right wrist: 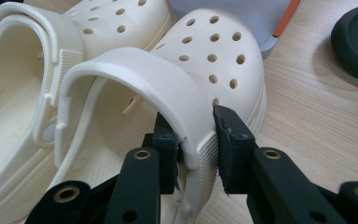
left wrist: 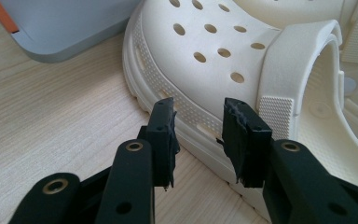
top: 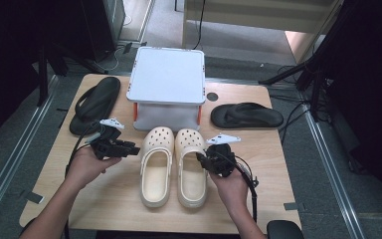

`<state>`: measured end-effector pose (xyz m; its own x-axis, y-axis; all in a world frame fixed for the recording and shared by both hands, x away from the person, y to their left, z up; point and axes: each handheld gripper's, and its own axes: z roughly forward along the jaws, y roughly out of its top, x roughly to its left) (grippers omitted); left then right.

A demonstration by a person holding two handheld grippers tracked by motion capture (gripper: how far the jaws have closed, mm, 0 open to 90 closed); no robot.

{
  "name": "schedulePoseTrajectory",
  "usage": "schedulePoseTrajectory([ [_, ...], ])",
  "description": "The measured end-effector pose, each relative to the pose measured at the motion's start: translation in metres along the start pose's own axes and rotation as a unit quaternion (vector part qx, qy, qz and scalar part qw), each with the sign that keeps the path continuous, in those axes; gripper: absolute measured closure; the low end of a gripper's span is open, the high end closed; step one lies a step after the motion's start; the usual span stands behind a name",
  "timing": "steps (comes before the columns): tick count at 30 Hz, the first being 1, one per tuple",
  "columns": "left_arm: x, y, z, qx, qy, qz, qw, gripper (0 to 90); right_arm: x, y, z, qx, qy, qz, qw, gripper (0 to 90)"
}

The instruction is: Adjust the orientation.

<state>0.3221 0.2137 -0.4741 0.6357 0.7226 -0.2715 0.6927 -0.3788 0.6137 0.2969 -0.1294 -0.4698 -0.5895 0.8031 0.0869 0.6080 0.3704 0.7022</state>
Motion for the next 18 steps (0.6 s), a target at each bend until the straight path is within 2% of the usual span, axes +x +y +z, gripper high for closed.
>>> schedulePoseTrajectory([
  [3, 0.001, 0.0, 0.001, 0.002, -0.002, -0.001, 1.0, 65.5, 0.0, -0.001, 0.0, 0.0, -0.001, -0.001, 1.0, 71.0],
  [4, 0.002, 0.0, 0.001, 0.002, -0.002, -0.002, 1.0, 65.8, -0.001, -0.001, 0.0, 0.0, 0.008, 0.006, 1.0, 65.5],
  [6, 0.002, 0.0, 0.001, 0.001, -0.002, -0.003, 1.0, 65.9, -0.002, 0.0, 0.001, 0.0, 0.018, 0.012, 0.9998, 61.5],
  [10, 0.003, 0.0, 0.001, -0.002, -0.003, -0.005, 1.0, 66.1, -0.004, 0.002, -0.004, -0.004, 0.039, 0.012, 0.9992, 49.9],
  [13, 0.004, -0.001, 0.0, -0.002, -0.003, -0.005, 1.0, 67.9, -0.005, 0.001, -0.012, -0.01, 0.046, -0.001, 0.9989, 48.2],
  [15, 0.006, -0.001, -0.002, -0.001, -0.005, -0.005, 1.0, 69.3, -0.008, 0.001, -0.02, -0.017, 0.05, 0.0, 0.9986, 47.9],
  [18, 0.006, -0.002, -0.002, -0.002, -0.004, -0.006, 1.0, 71.2, -0.014, 0.0, -0.031, -0.023, 0.058, 0.005, 0.998, 54.3],
])
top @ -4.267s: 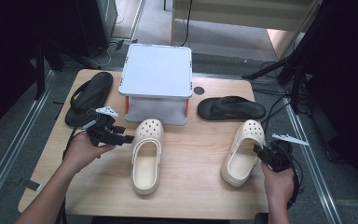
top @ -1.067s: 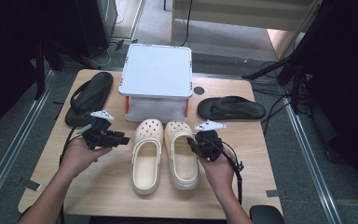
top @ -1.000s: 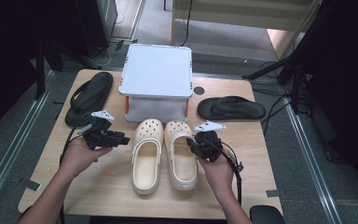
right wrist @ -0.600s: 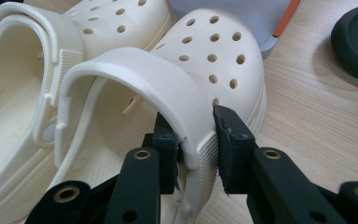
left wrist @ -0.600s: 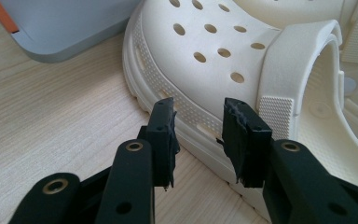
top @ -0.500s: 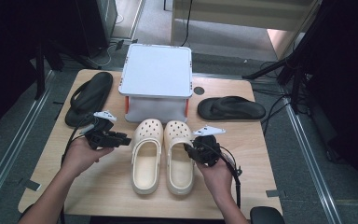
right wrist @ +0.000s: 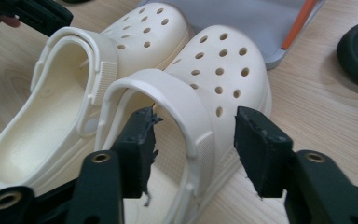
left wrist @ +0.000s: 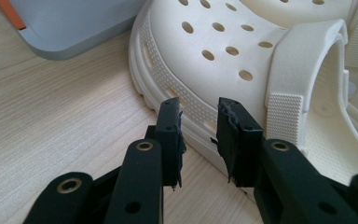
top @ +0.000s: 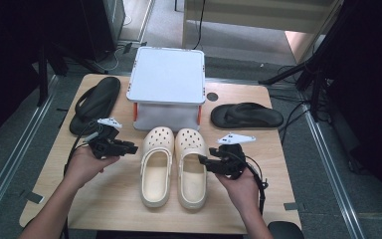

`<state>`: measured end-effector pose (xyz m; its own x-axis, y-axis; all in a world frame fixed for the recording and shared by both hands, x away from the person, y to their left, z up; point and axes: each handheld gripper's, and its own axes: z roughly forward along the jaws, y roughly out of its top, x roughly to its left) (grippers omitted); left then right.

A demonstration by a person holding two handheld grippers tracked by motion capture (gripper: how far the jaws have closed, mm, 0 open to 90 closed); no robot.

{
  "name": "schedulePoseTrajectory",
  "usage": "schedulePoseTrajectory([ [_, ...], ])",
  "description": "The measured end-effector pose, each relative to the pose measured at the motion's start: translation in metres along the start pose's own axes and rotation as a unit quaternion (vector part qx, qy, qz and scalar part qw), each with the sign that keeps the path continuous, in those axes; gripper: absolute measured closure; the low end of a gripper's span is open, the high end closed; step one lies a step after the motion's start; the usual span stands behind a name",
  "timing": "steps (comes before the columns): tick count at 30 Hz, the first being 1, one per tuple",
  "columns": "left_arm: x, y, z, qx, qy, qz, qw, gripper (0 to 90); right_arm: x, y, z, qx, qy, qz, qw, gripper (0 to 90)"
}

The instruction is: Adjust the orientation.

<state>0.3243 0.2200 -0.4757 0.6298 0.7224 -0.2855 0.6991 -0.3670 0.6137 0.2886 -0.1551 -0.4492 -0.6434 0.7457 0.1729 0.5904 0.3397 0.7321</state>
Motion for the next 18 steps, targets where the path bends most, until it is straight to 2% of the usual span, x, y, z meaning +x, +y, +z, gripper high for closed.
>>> schedulePoseTrajectory([
  [2, 0.001, 0.0, 0.0, 0.003, 0.0, 0.001, 1.0, 71.9, -0.004, -0.002, -0.006, 0.0, 0.003, -0.001, 1.0, 61.3],
  [3, 0.002, -0.001, 0.0, 0.004, 0.0, 0.0, 1.0, 71.9, -0.004, -0.002, -0.006, 0.0, 0.003, -0.001, 1.0, 61.3],
  [4, 0.002, -0.001, 0.001, 0.005, 0.0, 0.002, 1.0, 73.3, -0.009, -0.004, -0.01, 0.004, 0.0, 0.001, 1.0, 71.3],
  [8, 0.003, -0.004, 0.002, 0.008, -0.002, -0.002, 1.0, 77.2, -0.017, -0.01, -0.012, 0.017, 0.014, 0.012, 0.9997, 87.9],
  [9, 0.003, -0.005, 0.003, 0.009, 0.001, 0.0, 1.0, 79.1, -0.017, -0.01, -0.012, 0.017, 0.014, 0.012, 0.9997, 87.9],
  [11, 0.003, -0.006, 0.004, 0.011, -0.001, 0.002, 0.9999, 81.9, -0.022, -0.016, -0.004, 0.04, 0.009, 0.007, 0.9991, 90.0],
  [12, 0.005, -0.008, 0.006, 0.015, -0.006, 0.002, 0.9999, 82.7, -0.024, -0.019, 0.0, 0.049, 0.007, 0.013, 0.9987, 90.0],
  [15, 0.005, -0.009, 0.012, 0.021, -0.006, 0.001, 0.9998, 83.1, -0.028, -0.023, 0.007, 0.059, 0.014, 0.024, 0.9979, 90.0],
  [18, 0.005, -0.01, 0.019, 0.03, -0.009, 0.003, 0.9995, 83.2, -0.029, -0.027, 0.02, 0.074, 0.003, 0.02, 0.997, 89.7],
])
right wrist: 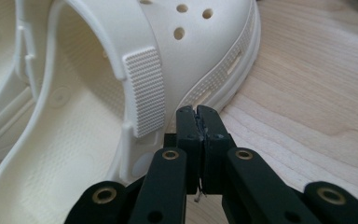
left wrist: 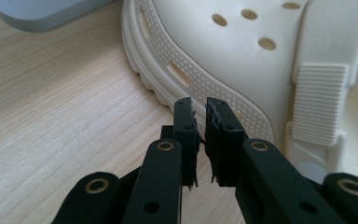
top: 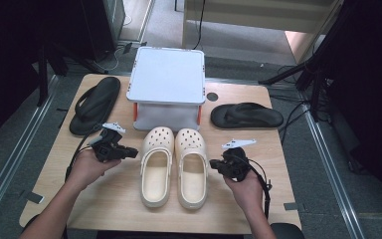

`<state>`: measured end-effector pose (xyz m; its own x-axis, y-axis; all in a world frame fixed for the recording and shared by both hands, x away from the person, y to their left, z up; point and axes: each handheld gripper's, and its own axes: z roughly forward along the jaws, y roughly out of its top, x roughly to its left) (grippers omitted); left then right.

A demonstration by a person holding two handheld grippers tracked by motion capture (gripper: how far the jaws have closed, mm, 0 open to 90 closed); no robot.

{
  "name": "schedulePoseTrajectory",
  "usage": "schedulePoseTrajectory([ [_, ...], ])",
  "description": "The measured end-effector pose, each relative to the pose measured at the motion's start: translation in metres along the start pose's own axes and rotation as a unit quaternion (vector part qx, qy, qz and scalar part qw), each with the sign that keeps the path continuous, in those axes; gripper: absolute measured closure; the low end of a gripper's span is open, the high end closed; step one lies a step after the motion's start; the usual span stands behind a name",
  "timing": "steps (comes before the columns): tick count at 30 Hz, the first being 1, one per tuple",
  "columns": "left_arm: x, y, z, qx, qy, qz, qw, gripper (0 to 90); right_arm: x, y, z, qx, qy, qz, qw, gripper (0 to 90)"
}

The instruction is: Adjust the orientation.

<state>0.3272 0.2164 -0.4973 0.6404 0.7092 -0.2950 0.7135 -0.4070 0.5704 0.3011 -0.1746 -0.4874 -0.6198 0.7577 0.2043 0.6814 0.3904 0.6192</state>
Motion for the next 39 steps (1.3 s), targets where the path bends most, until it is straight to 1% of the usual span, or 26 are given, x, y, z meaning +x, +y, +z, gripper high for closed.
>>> schedulePoseTrajectory([
  [2, -0.001, 0.0, 0.005, 0.007, -0.003, -0.001, 1.0, 83.3, 0.0, 0.0, 0.003, 0.002, 0.003, 0.004, 1.0, 89.7],
  [5, -0.003, 0.001, 0.009, 0.011, -0.009, 0.001, 0.9999, 84.0, 0.001, 0.003, 0.013, 0.006, 0.002, -0.001, 1.0, 89.2],
  [7, -0.004, 0.002, 0.014, 0.019, -0.006, 0.006, 0.9998, 84.4, 0.001, 0.004, 0.016, 0.005, -0.009, -0.005, 0.9999, 89.3],
  [8, -0.004, 0.002, 0.014, 0.019, -0.006, 0.006, 0.9998, 85.8, 0.0, 0.005, 0.016, 0.003, -0.007, -0.006, 1.0, 89.3],
  [9, -0.005, 0.001, 0.014, 0.019, -0.006, 0.007, 0.9998, 86.1, 0.0, 0.005, 0.016, 0.003, -0.007, -0.001, 1.0, 89.3],
  [11, -0.005, 0.001, 0.014, 0.018, -0.007, 0.006, 0.9998, 86.3, -0.001, 0.005, 0.017, 0.002, -0.005, 0.0, 1.0, 90.0],
  [13, -0.005, 0.0, 0.016, 0.025, -0.011, 0.007, 0.9996, 87.0, -0.002, 0.005, 0.017, 0.001, 0.004, 0.006, 1.0, 90.0],
  [14, -0.006, 0.0, 0.018, 0.029, -0.011, 0.012, 0.9995, 87.5, -0.002, 0.005, 0.018, 0.0, 0.006, 0.005, 1.0, 90.0],
  [16, -0.009, 0.001, 0.017, 0.026, -0.007, 0.018, 0.9995, 88.4, -0.003, 0.005, 0.018, 0.0, 0.007, 0.006, 1.0, 90.0],
  [17, -0.009, 0.0, 0.017, 0.025, -0.011, 0.017, 0.9995, 89.7, -0.003, 0.005, 0.018, -0.001, 0.008, 0.006, 1.0, 90.0],
  [18, -0.009, 0.0, 0.017, 0.029, -0.017, 0.015, 0.9993, 90.0, -0.003, 0.004, 0.018, -0.001, 0.01, 0.011, 0.9999, 90.0],
  [22, -0.012, 0.0, 0.019, 0.034, -0.026, 0.026, 0.9988, 90.0, -0.003, 0.004, 0.019, -0.001, 0.012, 0.012, 0.9999, 90.0],
  [24, -0.015, -0.001, 0.02, 0.037, -0.036, 0.026, 0.9983, 90.0, -0.003, 0.004, 0.019, -0.002, 0.013, 0.013, 0.9998, 90.0],
  [25, -0.018, -0.001, 0.021, 0.038, -0.031, 0.032, 0.9983, 90.0, -0.003, 0.004, 0.019, -0.002, 0.013, 0.014, 0.9998, 90.0],
  [27, -0.018, -0.001, 0.02, 0.036, -0.031, 0.032, 0.9984, 90.0, -0.003, 0.004, 0.019, -0.002, 0.013, 0.014, 0.9998, 90.0],
  [28, -0.018, -0.001, 0.02, 0.035, -0.031, 0.028, 0.9985, 90.0, -0.003, 0.004, 0.019, -0.003, 0.014, 0.014, 0.9998, 90.0],
  [32, -0.014, -0.002, 0.02, 0.03, -0.045, 0.015, 0.9984, 89.4, -0.004, 0.004, 0.019, -0.005, 0.014, 0.013, 0.9998, 90.0],
  [33, -0.014, -0.002, 0.02, 0.032, -0.045, 0.016, 0.9984, 89.4, -0.004, 0.004, 0.019, -0.005, 0.014, 0.013, 0.9998, 90.0],
  [34, -0.014, -0.002, 0.02, 0.032, -0.044, 0.018, 0.9983, 88.9, -0.004, 0.005, 0.018, -0.005, 0.01, 0.012, 0.9999, 89.9],
  [35, -0.014, -0.002, 0.019, 0.033, -0.04, 0.019, 0.9985, 85.4, -0.007, 0.006, 0.016, -0.008, 0.012, 0.018, 0.9997, 88.8],
  [36, -0.013, -0.002, 0.018, 0.032, -0.034, 0.018, 0.9988, 85.4, -0.007, 0.006, 0.016, -0.008, 0.012, 0.018, 0.9997, 88.8],
  [37, -0.012, -0.001, 0.017, 0.029, -0.033, 0.015, 0.9989, 83.7, -0.009, 0.008, 0.01, -0.024, 0.019, 0.023, 0.9993, 88.7],
  [38, -0.012, -0.001, 0.015, 0.024, -0.034, 0.012, 0.9991, 83.7, -0.009, 0.008, 0.01, -0.024, 0.019, 0.023, 0.9993, 88.7],
  [39, -0.011, -0.001, 0.012, 0.016, -0.032, 0.01, 0.9993, 83.1, -0.009, 0.008, 0.007, -0.031, 0.021, 0.024, 0.999, 88.7],
])
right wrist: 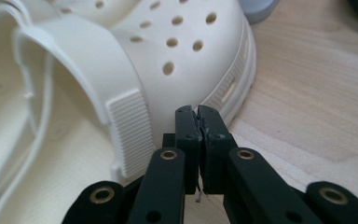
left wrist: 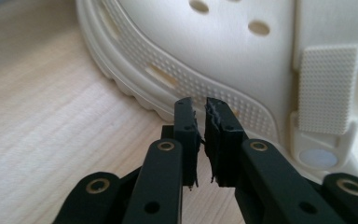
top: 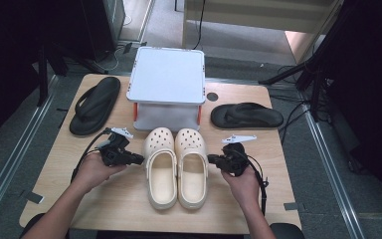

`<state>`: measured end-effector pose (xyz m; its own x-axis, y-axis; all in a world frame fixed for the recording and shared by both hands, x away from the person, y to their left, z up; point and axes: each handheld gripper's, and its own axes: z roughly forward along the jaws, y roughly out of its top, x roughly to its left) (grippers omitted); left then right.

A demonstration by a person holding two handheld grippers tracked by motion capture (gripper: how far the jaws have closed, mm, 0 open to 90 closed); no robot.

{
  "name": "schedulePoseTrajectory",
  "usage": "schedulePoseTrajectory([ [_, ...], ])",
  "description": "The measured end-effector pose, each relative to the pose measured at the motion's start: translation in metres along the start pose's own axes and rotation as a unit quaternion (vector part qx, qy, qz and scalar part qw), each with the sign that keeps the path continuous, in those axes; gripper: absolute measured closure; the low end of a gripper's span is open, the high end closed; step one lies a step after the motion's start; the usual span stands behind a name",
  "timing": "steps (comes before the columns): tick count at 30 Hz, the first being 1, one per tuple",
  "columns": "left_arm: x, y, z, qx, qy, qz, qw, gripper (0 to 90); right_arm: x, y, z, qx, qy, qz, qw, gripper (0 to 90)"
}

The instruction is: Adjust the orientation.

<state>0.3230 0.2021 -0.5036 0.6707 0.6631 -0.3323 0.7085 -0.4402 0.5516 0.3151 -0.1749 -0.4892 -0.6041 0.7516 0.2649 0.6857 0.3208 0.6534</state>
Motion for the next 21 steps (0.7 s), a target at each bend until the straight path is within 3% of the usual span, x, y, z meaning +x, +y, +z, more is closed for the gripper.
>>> schedulePoseTrajectory([
  [5, -0.002, 0.003, -0.015, -0.028, -0.002, -0.007, 0.9996, 81.7, 0.004, 0.004, -0.017, -0.021, 0.014, 0.004, 0.9997, 90.0],
  [10, -0.006, 0.012, -0.03, -0.05, 0.003, -0.002, 0.9987, 81.7, 0.019, 0.009, -0.032, -0.044, 0.038, -0.014, 0.9982, 90.0],
  [15, -0.008, 0.021, -0.038, -0.058, 0.021, -0.002, 0.9981, 88.5, 0.032, 0.014, -0.025, -0.032, 0.041, -0.035, 0.998, 90.0],
  [21, -0.006, 0.028, -0.045, -0.062, 0.021, -0.006, 0.9979, 88.1, 0.03, 0.018, -0.014, -0.028, 0.04, -0.035, 0.9982, 90.0],
])
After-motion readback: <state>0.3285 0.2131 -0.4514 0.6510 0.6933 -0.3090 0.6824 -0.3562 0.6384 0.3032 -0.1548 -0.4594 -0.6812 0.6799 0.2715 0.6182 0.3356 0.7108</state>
